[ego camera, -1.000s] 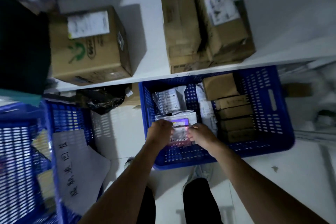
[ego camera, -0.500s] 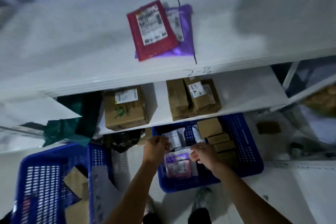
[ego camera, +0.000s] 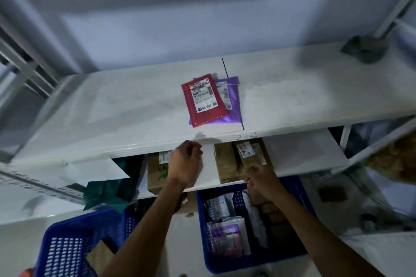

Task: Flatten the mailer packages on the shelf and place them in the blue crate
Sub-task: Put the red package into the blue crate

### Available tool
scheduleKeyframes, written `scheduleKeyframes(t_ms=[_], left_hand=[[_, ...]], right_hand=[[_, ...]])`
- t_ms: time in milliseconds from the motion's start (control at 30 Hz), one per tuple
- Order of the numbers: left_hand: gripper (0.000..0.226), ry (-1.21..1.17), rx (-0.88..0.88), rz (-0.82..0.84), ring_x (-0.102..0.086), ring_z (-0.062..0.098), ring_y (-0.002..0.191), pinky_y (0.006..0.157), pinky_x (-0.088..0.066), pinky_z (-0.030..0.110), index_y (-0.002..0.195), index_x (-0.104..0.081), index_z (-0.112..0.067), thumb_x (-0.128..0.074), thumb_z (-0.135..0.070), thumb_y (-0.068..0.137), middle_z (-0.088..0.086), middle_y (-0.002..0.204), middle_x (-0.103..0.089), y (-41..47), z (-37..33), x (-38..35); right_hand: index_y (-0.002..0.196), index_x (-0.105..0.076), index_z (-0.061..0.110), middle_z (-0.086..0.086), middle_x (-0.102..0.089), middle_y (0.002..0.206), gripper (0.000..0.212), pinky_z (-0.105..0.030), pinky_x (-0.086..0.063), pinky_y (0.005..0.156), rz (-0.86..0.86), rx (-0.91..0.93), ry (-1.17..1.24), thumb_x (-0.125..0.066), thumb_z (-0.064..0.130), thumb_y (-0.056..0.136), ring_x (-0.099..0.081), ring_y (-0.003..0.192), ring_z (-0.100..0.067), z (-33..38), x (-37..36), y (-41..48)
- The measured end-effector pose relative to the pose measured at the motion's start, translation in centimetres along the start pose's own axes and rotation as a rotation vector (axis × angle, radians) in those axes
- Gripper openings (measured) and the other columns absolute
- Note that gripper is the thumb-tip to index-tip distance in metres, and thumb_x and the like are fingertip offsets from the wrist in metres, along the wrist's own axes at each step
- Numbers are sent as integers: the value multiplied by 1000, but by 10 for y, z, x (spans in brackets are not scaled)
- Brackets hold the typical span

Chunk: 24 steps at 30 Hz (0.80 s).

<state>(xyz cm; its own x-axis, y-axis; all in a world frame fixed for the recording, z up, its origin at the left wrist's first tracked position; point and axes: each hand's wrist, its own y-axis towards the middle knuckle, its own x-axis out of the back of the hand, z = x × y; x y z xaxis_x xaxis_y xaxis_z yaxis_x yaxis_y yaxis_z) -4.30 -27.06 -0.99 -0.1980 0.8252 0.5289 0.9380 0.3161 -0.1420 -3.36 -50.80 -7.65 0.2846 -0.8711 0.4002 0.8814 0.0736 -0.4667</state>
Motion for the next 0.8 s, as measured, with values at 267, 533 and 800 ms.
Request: scheduleKeyframes(t_ms=[267, 533, 800], left_hand=[[27, 291, -214, -52, -61, 23, 112, 94, -53, 37, 123, -64, -14, -54, -25, 100, 5, 126, -64, 61, -21, 14], [68, 795, -459, 227, -1, 24, 156, 127, -7, 41, 161, -8, -10, -31, -44, 106, 9, 169, -4, 99, 2, -29], [68, 707, -435, 159, 11, 15, 154, 127, -1, 40, 161, -1, -17, -17, -54, 106, 1, 169, 4, 75, 23, -22]], right_hand=[[87, -69, 28, 5, -72, 77, 20, -34, -58, 71, -81, 247, -147, -52, 29, 97, -70, 73, -14, 82, 15, 30], [117, -61, 10, -8, -67, 114, 23, -22, -51, 69, -290, 474, -370, -57, 25, 101, -66, 96, -21, 140, 10, 63], [125, -53, 17, -4, -63, 120, 31, -33, -59, 73, -124, 295, -129, -60, 33, 99, -68, 97, -26, 161, -20, 72]])
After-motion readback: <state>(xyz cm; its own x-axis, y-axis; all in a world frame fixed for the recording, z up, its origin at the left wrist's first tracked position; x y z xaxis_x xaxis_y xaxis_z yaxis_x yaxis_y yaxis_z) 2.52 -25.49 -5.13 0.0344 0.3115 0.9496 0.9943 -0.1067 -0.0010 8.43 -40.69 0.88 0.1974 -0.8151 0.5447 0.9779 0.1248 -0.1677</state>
